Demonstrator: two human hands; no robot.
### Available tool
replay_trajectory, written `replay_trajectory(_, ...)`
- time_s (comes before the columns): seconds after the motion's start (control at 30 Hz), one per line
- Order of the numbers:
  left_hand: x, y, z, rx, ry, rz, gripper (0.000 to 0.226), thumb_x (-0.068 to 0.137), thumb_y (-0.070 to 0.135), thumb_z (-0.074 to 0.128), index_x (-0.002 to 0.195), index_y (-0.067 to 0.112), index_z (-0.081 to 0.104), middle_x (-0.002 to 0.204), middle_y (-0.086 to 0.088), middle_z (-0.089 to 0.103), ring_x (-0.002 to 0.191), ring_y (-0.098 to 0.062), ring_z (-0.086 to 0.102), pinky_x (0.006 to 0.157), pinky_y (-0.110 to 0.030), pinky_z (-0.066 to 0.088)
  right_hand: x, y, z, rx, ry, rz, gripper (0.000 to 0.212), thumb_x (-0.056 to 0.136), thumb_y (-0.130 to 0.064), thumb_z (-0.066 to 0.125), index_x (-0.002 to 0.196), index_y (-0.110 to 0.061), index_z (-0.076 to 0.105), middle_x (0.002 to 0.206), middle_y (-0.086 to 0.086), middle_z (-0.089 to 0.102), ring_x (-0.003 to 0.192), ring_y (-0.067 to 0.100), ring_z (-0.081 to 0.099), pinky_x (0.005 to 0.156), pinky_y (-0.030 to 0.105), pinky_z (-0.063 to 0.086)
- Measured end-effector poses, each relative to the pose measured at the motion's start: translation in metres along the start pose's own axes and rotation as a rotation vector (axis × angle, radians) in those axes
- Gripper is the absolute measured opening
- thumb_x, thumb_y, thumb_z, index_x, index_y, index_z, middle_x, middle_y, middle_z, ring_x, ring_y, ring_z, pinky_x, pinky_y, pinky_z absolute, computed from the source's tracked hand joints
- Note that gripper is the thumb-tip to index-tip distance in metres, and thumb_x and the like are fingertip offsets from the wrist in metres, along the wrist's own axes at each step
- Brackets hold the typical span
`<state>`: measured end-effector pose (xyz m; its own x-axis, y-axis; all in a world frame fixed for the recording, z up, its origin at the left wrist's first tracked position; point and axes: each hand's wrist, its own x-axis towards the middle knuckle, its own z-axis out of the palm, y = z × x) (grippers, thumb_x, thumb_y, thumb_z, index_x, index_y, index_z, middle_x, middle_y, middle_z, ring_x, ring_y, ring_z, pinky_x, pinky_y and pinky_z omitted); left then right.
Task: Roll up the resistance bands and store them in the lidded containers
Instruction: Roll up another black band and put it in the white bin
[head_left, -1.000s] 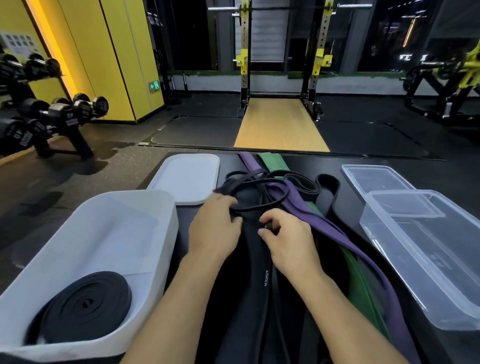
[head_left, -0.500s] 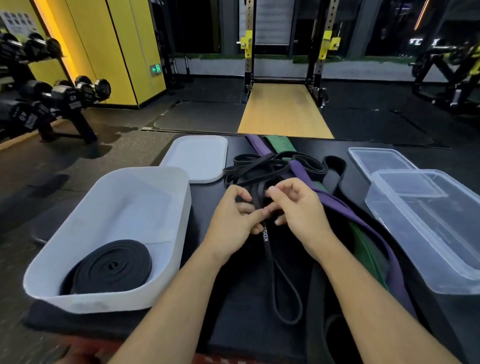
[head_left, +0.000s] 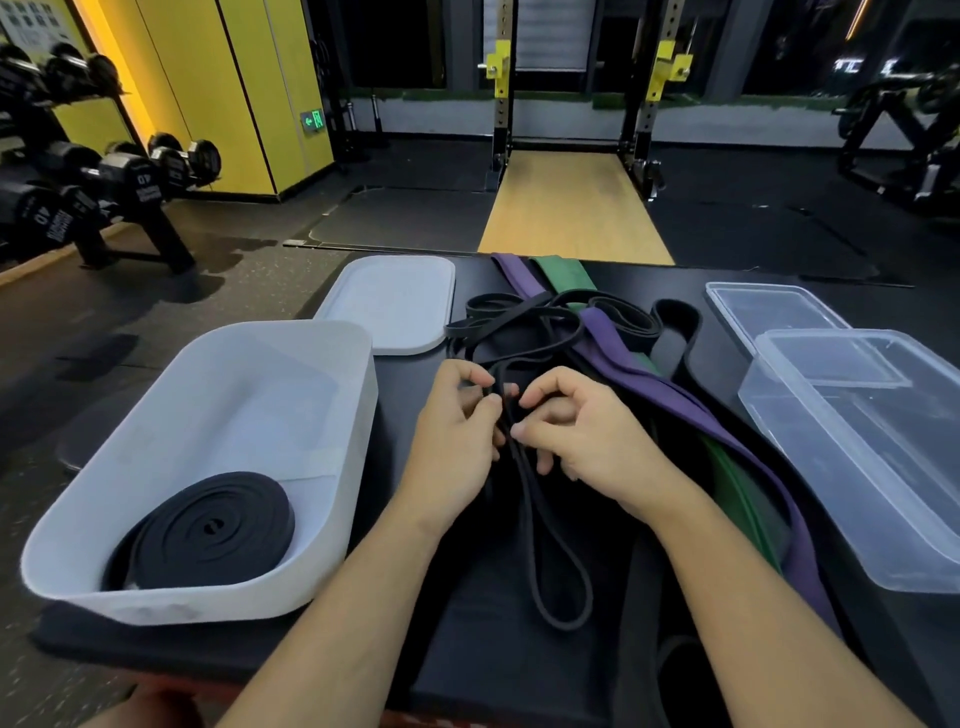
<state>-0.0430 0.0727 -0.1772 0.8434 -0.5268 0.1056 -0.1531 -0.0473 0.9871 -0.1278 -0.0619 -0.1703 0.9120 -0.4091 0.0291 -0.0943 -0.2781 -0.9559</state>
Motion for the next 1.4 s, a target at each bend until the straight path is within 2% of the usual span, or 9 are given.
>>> replay_trajectory(0.2, -0.004, -0.006, 0.006, 0.389, -0.012, 0.096, 0.042, 0.107, 0.012, 0.041, 0.138, 0.04, 0.044, 0.094, 0.006, 0.07, 0.076, -0.017, 0.065, 0.078, -0.045, 0.056, 0.001, 0.008, 0.0, -0.096, 0.086, -0.004, 0.023, 0.085, -0.001, 0.07, 0.097, -0.019, 0.062, 0.082, 0.004, 0.075, 0.055, 0.021, 0.064, 0.054, 0.031, 0.048)
replay_trajectory(0.33, -0.003, 0.003, 0.007, 0.741, -0.081, 0.135, 0.056, 0.108, 0.018, 0.042, 0.16, 0.036, 0.031, 0.139, 0.001, 0.059, 0.124, -0.024, 0.059, 0.096, -0.04, 0.049, 0.003, 0.014, 0.0, -0.244, 0.123, -0.083, 0.022, 0.085, -0.007, 0.073, 0.085, -0.029, 0.069, 0.079, -0.007, 0.073, 0.056, 0.011, 0.063, 0.063, 0.026, 0.052)
replay_trajectory(0.43, -0.005, 0.004, 0.001, 0.799, -0.031, 0.117, 0.046, 0.108, 0.033, 0.049, 0.154, 0.032, 0.043, 0.159, 0.004, 0.036, 0.129, -0.022, 0.056, 0.099, -0.031, 0.043, 0.002, 0.015, 0.002, -0.359, 0.093, -0.139, 0.017, 0.083, -0.014, 0.078, 0.082, -0.03, 0.073, 0.072, -0.016, 0.069, 0.057, 0.003, 0.055, 0.062, 0.014, 0.044)
replay_trajectory(0.57, -0.014, -0.003, -0.012, 0.611, -0.005, 0.107, 0.011, 0.097, 0.037, 0.067, 0.106, 0.03, 0.067, 0.113, 0.01, 0.059, 0.082, -0.004, 0.064, 0.079, -0.02, 0.048, 0.002, 0.014, 0.004, -0.411, 0.024, -0.163, 0.016, 0.079, -0.019, 0.079, 0.08, -0.033, 0.073, 0.072, -0.023, 0.066, 0.058, 0.003, 0.054, 0.06, 0.017, 0.043)
replay_trajectory(0.67, -0.02, -0.009, -0.02, 0.455, -0.037, 0.106, 0.01, 0.088, 0.03, 0.079, 0.092, 0.03, 0.07, 0.092, 0.01, 0.07, 0.081, -0.001, 0.066, 0.073, -0.011, 0.048, 0.002, 0.016, 0.006, -0.462, 0.002, -0.169, 0.013, 0.07, -0.033, 0.073, 0.081, -0.039, 0.072, 0.081, -0.019, 0.066, 0.065, 0.003, 0.056, 0.065, 0.025, 0.047)
replay_trajectory(0.93, -0.026, -0.017, -0.019, 0.423, -0.021, 0.218, 0.017, 0.087, 0.011, 0.079, 0.092, 0.026, 0.074, 0.09, 0.011, 0.07, 0.085, -0.004, 0.067, 0.079, -0.02, 0.055, 0.0, 0.008, 0.004, -0.348, -0.015, -0.129, 0.032, 0.076, -0.013, 0.072, 0.098, -0.037, 0.069, 0.08, -0.011, 0.07, 0.059, 0.006, 0.054, 0.066, 0.032, 0.051)
replay_trajectory(1.13, -0.024, -0.019, -0.02, 0.418, -0.011, 0.225, 0.02, 0.085, 0.016, 0.082, 0.083, 0.03, 0.068, 0.086, 0.011, 0.068, 0.081, -0.008, 0.066, 0.077, -0.03, 0.056, 0.0, 0.004, 0.007, -0.452, -0.025, -0.105, 0.02, 0.081, -0.018, 0.077, 0.087, -0.036, 0.073, 0.079, -0.013, 0.069, 0.059, 0.0, 0.054, 0.065, 0.022, 0.043)
replay_trajectory(1.27, -0.022, -0.021, -0.021, 0.447, -0.015, 0.221, 0.025, 0.084, 0.014, 0.079, 0.079, 0.034, 0.065, 0.084, 0.013, 0.066, 0.077, -0.008, 0.063, 0.075, -0.033, 0.055, -0.004, -0.01, 0.009, -0.526, -0.093, -0.023, 0.008, 0.074, -0.024, 0.073, 0.076, -0.029, 0.066, 0.068, -0.011, 0.067, 0.063, 0.004, 0.058, 0.07, 0.036, 0.055)
replay_trajectory(1.4, -0.023, -0.02, -0.022, 0.42, -0.025, 0.217, 0.025, 0.085, 0.01, 0.078, 0.08, 0.032, 0.067, 0.084, 0.011, 0.067, 0.076, -0.008, 0.063, 0.073, -0.03, 0.055, -0.015, -0.016, 0.01, -0.56, -0.152, 0.002, 0.021, 0.071, -0.037, 0.078, 0.083, -0.032, 0.062, 0.074, -0.013, 0.069, 0.064, 0.003, 0.06, 0.073, 0.036, 0.055)
